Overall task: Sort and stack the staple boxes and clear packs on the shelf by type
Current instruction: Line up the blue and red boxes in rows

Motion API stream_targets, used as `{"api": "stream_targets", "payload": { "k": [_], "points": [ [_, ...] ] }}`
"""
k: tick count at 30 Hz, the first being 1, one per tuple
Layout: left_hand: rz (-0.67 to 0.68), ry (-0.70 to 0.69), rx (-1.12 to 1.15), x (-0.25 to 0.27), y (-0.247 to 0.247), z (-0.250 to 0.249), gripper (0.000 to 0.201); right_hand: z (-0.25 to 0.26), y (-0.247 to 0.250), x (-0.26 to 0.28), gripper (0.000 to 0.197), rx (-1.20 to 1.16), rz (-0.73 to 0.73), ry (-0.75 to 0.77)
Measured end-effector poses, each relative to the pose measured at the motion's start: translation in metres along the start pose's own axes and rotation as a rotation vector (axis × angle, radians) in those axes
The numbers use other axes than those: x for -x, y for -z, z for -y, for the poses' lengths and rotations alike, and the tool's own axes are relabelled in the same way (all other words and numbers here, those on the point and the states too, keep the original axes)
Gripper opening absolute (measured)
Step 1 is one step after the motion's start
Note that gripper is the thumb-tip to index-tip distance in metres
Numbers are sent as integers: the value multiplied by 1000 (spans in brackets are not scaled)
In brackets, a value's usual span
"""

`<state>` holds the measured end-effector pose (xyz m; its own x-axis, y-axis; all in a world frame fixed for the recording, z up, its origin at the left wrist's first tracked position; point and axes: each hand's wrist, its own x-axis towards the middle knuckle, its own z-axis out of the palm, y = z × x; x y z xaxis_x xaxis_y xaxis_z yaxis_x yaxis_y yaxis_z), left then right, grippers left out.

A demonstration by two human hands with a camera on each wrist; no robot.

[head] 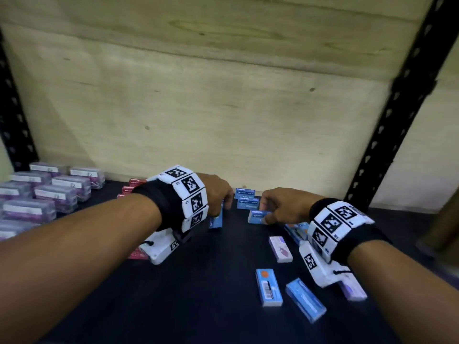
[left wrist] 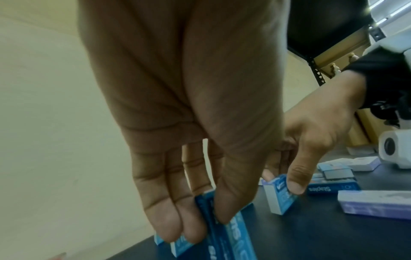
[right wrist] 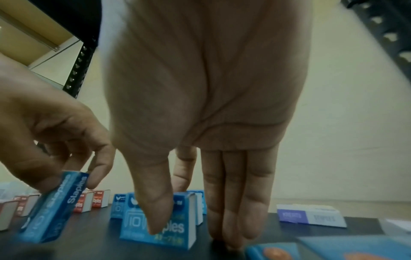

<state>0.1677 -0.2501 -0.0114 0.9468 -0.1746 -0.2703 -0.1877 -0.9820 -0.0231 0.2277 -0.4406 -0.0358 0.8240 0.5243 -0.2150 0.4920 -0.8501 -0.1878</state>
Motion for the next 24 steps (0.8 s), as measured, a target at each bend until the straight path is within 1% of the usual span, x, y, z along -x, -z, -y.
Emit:
{"api": "stream_targets", "payload": {
  "k": [4,6,7,11,14,17,21,24],
  "points": [
    [-1,-17,-18,-7,4,4,25,3,-1,-11,23,-13,1,-28],
    [-27,-24,-15,-10,5,4,24,4,0,-12,22,-16,1,-45],
    [-43,-31,-1,-10,5,3,20,5,1,-12,21,-2,7,-49],
    [-78,-70,84,-11,3,1,25,10,3,-11,22,78,32,-70],
    [-73,-102,88,-12,0,0,26,14,4,-12,23,94,61,-79],
    [-58,-119,73,-12,-3,0,27,16,4,-14,19,103,87,-57],
    [-33,-92,85,-11,-7,3,33,17,6,-12,20,86,109,-73],
    [-17,-34,73,-9,-9,9,36,21,9,-10,21,104,119,-71]
  ]
}}
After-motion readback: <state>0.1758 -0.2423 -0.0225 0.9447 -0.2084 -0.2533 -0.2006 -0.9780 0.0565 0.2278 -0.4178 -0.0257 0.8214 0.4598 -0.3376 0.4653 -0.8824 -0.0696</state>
